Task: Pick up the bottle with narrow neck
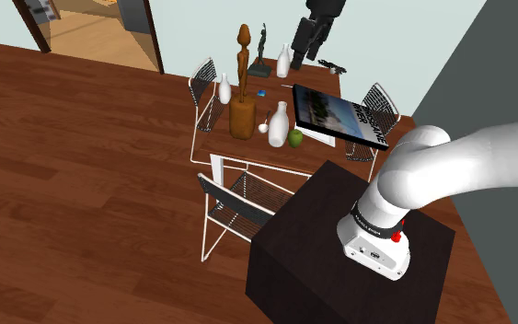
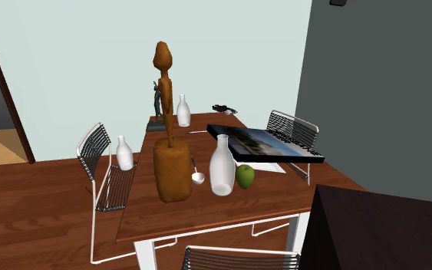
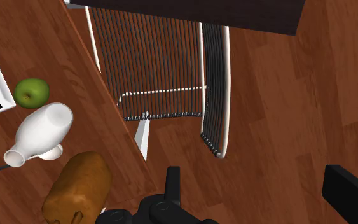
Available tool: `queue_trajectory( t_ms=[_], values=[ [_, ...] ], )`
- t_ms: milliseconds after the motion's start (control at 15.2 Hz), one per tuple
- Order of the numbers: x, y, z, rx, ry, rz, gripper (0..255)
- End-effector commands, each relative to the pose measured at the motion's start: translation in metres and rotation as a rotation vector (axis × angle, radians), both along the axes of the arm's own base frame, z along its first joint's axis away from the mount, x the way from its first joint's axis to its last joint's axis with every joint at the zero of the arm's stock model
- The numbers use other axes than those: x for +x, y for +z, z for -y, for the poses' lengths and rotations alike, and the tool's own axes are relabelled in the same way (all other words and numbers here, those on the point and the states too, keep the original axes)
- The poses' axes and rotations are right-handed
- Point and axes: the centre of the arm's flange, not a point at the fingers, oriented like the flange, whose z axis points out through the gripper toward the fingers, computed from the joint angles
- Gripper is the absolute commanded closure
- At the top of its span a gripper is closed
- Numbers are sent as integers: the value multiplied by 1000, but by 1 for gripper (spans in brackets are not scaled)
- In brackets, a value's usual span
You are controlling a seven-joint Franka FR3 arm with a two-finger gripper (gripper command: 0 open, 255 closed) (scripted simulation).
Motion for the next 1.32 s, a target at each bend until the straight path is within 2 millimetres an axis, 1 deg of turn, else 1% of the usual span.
queue_trajectory(
  t_ms=[0, 1254],
  values=[
    [0, 0, 0, 0, 0, 0, 0],
    [109, -162, 151, -14, -45, 23, 0]
  ],
)
